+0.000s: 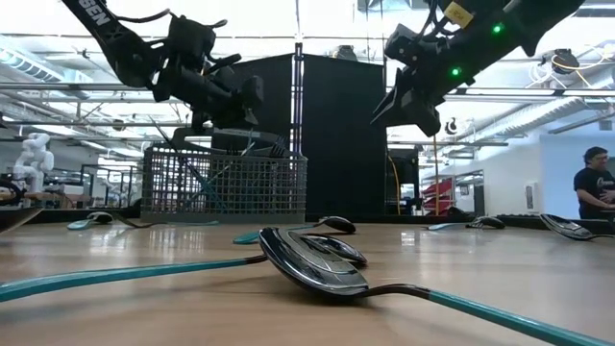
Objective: Sort silverware
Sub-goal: Put the blue fork into the silverware basket
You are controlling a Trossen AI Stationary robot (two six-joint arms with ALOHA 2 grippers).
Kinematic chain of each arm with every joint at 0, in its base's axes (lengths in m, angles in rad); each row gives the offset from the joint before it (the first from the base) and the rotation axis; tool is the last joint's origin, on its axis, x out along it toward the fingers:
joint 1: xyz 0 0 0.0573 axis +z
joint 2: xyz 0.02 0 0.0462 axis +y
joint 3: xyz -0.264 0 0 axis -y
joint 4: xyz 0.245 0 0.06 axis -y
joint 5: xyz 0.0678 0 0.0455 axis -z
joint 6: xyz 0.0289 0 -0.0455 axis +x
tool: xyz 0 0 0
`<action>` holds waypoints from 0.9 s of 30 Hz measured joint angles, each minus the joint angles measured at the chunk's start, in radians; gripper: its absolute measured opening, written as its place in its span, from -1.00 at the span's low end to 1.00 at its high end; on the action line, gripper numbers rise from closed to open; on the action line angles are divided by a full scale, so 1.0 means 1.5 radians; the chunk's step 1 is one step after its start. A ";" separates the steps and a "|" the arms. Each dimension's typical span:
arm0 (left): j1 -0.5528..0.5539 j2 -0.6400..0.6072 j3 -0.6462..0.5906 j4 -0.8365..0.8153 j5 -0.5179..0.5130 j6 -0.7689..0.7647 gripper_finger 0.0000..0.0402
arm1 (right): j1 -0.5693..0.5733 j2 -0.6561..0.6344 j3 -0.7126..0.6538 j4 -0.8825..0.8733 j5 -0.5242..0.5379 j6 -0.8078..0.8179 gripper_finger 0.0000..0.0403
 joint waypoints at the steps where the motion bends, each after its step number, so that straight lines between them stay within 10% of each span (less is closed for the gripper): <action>1: 0.000 0.000 0.000 0.000 0.000 0.012 -0.79 | 0.000 0.000 0.000 -0.002 0.000 0.000 -0.29; 18: 0.000 0.000 0.001 -0.011 -0.018 0.093 -0.56 | 0.001 0.000 0.000 -0.002 0.000 0.000 -0.29; 27: 0.000 -0.008 0.122 -0.302 -0.022 0.154 -0.55 | 0.001 0.000 0.000 -0.002 0.001 0.000 -0.29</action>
